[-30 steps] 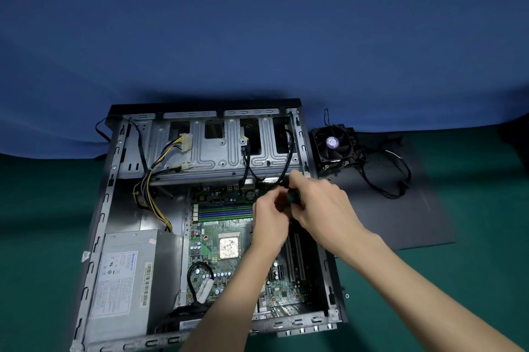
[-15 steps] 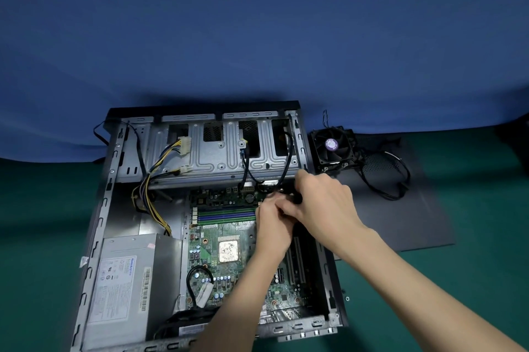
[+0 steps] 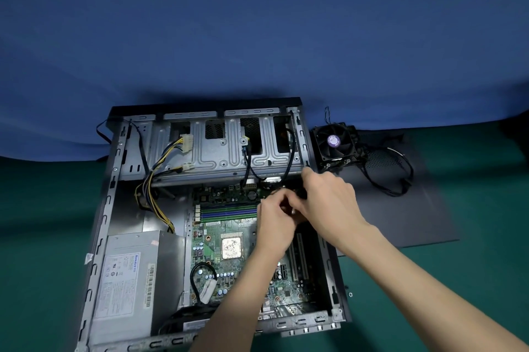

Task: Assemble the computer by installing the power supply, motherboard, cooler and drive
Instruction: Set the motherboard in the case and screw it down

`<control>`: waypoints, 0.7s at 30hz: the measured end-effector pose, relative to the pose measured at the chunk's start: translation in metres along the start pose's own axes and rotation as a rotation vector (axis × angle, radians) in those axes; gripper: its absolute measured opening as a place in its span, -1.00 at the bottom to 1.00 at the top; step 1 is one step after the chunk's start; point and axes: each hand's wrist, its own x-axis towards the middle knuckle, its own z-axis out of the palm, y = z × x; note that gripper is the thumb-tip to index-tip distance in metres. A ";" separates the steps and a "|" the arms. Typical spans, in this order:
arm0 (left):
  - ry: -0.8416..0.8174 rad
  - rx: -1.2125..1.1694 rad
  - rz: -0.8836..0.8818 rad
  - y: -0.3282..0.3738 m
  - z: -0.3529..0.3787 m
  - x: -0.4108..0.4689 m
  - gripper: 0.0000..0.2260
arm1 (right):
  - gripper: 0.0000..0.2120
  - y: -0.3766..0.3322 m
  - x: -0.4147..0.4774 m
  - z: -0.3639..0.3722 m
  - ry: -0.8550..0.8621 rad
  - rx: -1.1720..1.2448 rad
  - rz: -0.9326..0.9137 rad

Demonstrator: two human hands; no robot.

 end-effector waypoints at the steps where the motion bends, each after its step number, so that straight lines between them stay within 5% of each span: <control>1: 0.014 0.018 0.008 -0.001 0.001 0.000 -0.61 | -0.67 0.000 0.002 -0.001 0.004 -0.015 0.006; 3: 0.055 0.057 -0.036 -0.003 0.001 0.005 -0.74 | -0.69 0.001 0.003 -0.002 -0.009 -0.003 -0.019; 17: -0.037 0.027 -0.011 0.006 -0.005 0.001 -0.53 | -0.73 0.003 0.003 -0.002 -0.015 0.085 -0.015; 21: -0.023 0.065 0.040 0.001 -0.007 0.004 -0.65 | -0.72 0.001 0.004 -0.003 -0.038 0.059 -0.034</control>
